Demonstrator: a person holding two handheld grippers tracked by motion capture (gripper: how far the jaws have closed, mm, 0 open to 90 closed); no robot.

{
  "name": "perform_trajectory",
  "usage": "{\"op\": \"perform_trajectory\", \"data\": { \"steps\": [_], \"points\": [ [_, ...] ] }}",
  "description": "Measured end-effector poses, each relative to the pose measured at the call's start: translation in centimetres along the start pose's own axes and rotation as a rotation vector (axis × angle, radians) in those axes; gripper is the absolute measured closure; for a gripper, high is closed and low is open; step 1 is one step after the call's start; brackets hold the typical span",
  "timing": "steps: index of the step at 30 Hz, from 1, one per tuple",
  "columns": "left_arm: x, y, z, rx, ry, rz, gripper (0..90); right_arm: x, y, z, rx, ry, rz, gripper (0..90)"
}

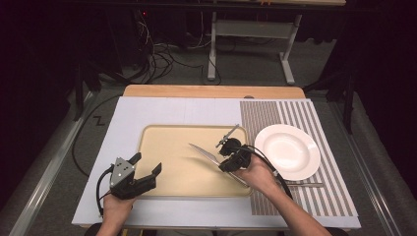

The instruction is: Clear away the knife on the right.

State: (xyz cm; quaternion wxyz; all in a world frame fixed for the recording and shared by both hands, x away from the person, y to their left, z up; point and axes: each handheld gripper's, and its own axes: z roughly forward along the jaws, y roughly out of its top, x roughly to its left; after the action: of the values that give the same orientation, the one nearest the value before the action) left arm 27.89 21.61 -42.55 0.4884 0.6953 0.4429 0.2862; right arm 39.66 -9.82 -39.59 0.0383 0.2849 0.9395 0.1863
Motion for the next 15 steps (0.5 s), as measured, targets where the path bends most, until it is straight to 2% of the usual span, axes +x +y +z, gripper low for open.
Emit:
{"op": "perform_trajectory", "data": {
  "steps": [8, 15],
  "points": [
    [0.1, 0.0, 0.0, 0.003, 0.01, 0.004, 22.1, 0.3, -0.1, 1.4, 0.016, -0.027, -0.023, 80.8],
    [0.0, 0.0, 0.0, 0.005, 0.006, 0.003, 22.1, 0.1, -0.3, 1.8, -0.004, -0.048, -0.013, 80.7]
  ]
}}
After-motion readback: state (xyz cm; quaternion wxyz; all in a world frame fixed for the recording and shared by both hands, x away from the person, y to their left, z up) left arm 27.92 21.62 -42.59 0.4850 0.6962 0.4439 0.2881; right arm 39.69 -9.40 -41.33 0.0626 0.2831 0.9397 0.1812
